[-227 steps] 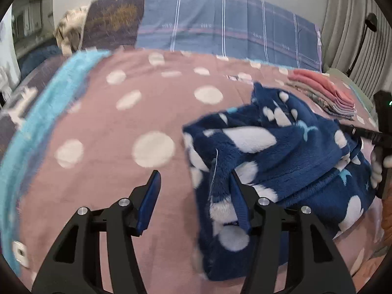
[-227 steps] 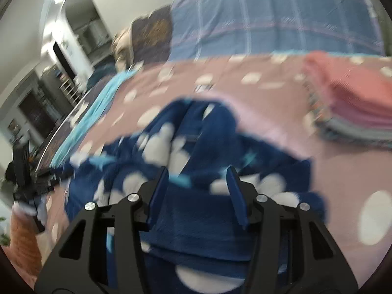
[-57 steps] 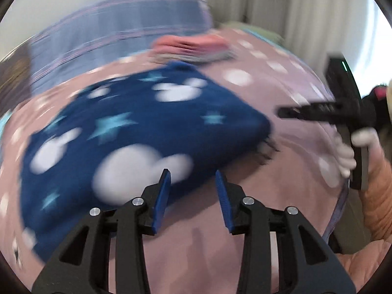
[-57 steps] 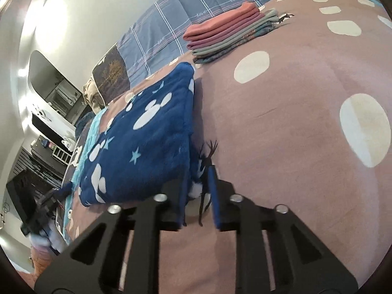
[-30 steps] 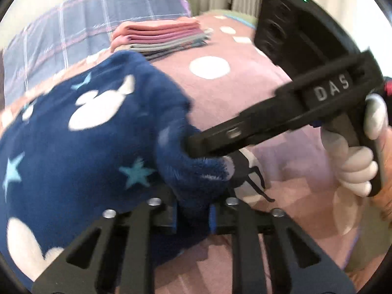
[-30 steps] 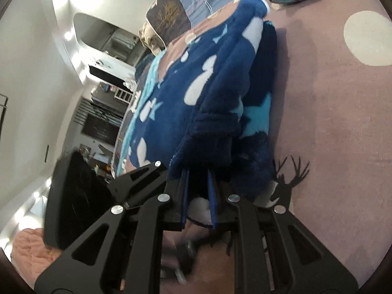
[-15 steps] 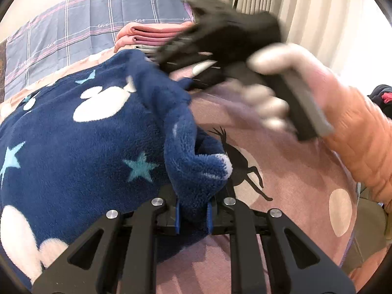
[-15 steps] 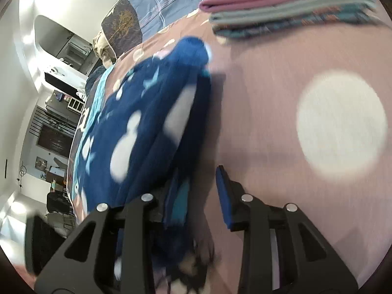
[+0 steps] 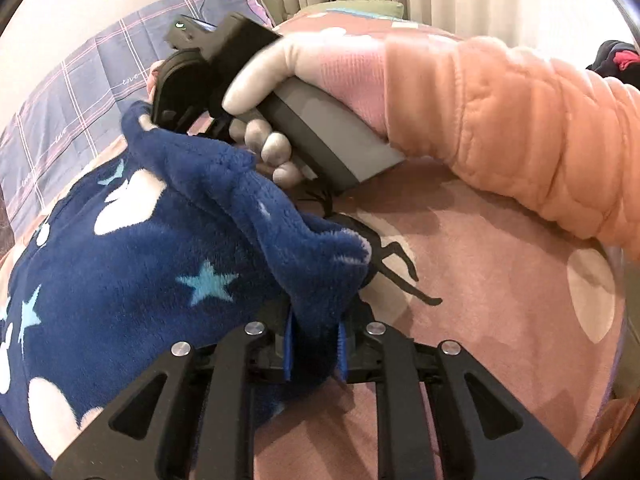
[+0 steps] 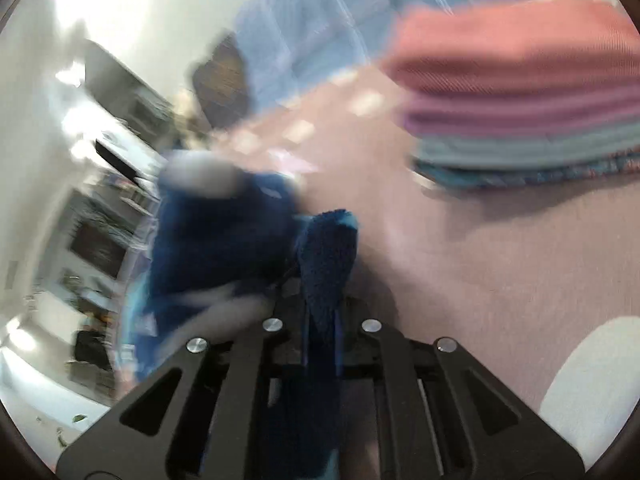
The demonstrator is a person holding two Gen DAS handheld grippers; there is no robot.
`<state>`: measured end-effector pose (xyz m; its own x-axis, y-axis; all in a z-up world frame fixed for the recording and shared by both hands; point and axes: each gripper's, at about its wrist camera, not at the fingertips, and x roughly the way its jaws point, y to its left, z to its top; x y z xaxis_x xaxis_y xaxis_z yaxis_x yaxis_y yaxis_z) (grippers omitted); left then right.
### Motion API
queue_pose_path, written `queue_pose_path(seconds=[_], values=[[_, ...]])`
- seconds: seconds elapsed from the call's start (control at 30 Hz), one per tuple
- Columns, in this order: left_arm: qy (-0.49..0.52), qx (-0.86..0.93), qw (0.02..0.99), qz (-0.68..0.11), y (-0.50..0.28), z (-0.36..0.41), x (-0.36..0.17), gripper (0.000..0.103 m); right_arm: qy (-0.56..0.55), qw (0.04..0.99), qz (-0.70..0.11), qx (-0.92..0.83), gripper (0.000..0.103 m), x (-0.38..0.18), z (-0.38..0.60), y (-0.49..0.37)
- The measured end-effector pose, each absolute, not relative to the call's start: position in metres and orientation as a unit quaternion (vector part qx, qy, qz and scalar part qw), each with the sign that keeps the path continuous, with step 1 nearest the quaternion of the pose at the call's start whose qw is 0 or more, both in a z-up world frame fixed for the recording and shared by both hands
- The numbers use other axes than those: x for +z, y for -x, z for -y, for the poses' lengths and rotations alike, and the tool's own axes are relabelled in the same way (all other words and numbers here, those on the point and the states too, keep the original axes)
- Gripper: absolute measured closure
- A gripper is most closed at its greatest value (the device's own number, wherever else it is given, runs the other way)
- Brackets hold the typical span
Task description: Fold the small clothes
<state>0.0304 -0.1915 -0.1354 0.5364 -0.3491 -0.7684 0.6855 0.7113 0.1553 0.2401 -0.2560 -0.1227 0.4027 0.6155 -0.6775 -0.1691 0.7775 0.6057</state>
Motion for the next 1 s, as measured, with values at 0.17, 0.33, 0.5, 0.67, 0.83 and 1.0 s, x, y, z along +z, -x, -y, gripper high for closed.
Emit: queue_pose_path(seconds=[0.17,0.33,0.5,0.67,0.83,1.0], values=[[-0.230,-0.306,0.848,-0.366,-0.026,0.197,-0.136,0.083,-0.261,0.813,-0.466,0.232,0.080,-0.115,0.281,-0.232],[-0.221,-0.311,0.848,-0.367,-0.023,0.196,-0.136,0.076,-0.253,0.824,-0.445,0.241,0.073,-0.079,0.303,-0.198],[-0.221,-0.313,0.848,-0.365,-0.024,0.195,-0.134,0.067,-0.216,0.796,-0.485,0.293,0.055,-0.091,0.281,-0.166],[-0.201,-0.318,0.854,-0.359,-0.017,0.186,-0.129,0.065,-0.230,0.803,-0.485,0.260,0.089,-0.100,0.275,-0.182],[-0.154,-0.355,0.851,-0.355,0.004,0.156,-0.106,0.062,-0.211,0.808,-0.496,0.238,0.087,-0.113,0.269,-0.179],[-0.043,-0.240,0.905,-0.347,0.001,0.032,-0.076,0.060,-0.235,0.807,-0.495,0.219,0.060,-0.100,0.295,-0.163]])
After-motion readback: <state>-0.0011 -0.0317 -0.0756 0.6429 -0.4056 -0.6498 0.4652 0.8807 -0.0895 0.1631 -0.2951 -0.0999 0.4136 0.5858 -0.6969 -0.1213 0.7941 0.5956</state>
